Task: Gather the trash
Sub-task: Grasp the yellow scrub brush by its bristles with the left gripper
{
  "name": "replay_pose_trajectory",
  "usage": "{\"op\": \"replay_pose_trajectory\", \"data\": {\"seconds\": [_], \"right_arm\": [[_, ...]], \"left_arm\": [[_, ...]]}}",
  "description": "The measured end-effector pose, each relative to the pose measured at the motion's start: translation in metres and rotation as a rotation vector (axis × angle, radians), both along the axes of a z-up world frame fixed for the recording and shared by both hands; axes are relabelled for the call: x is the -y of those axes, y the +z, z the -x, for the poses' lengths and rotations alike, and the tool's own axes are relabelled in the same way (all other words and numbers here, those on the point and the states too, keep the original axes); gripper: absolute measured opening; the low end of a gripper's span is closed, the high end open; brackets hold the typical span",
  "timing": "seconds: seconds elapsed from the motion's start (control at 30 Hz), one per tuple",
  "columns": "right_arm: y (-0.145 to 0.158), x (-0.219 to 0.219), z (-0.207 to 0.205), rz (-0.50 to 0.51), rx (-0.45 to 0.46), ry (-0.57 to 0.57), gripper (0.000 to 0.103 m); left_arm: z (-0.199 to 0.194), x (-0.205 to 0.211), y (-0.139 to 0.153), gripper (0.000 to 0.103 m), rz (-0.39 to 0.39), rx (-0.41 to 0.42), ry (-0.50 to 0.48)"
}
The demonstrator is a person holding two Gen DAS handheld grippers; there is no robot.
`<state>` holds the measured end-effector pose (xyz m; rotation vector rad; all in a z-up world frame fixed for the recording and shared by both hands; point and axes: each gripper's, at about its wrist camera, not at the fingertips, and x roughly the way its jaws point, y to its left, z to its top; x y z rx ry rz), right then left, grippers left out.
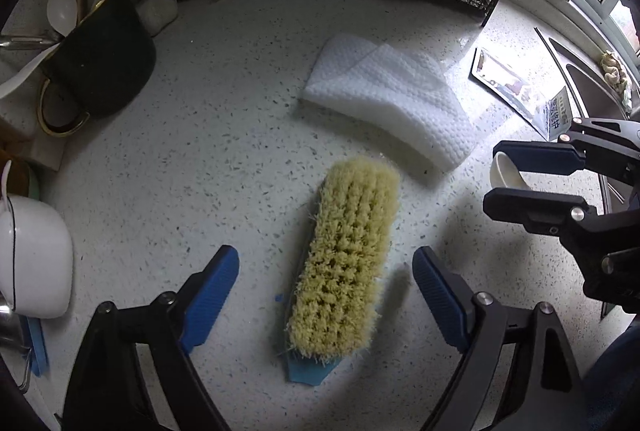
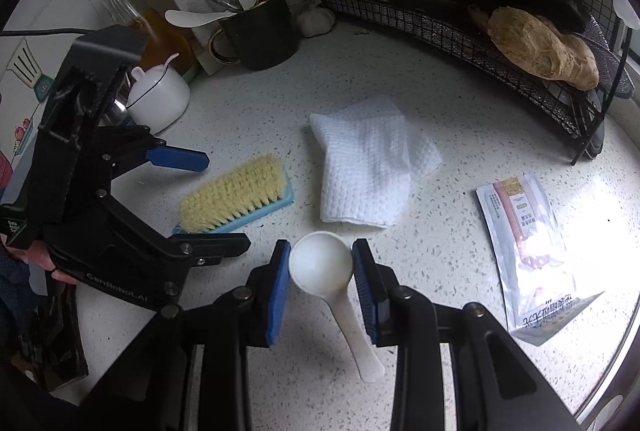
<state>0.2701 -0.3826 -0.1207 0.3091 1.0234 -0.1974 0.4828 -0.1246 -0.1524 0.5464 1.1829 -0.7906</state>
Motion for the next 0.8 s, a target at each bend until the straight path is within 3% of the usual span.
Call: {"op": "replay_pose_trajectory", "data": {"seconds": [0.13, 0.23, 0.27, 0.3, 0.57, 0.8], "right_arm": [[0.001, 0.005, -0.001, -0.018, 0.004, -0.023, 0.029], [0.006, 0.004, 0.005, -0.014, 0.021, -0.026, 0.029], [0.007, 0.003, 0.008, -0.007, 0.021, -0.021, 0.029], [0.008, 0.002, 0.012, 0.001, 0.017, -0.019, 0.029], [0.015, -0.02, 0.023, 0.069, -0.03, 0.009, 0.029], [0.032, -0.043, 0.046, 0.087, -0.013, 0.057, 0.029]], "left_arm": [[-0.002, 0.006, -0.002, 0.078, 0.015, 0.049, -0.01], [-0.001, 0.005, 0.002, 0.057, 0.04, 0.057, 0.022], [-0.001, 0.005, 0.003, 0.043, 0.042, 0.06, 0.035], [0.0, 0.004, 0.005, 0.037, 0.042, 0.062, 0.051], [0.045, -0.008, 0.015, 0.037, 0.015, 0.123, 0.149], [0.089, -0.034, 0.044, 0.037, 0.062, 0.145, 0.239]]}}
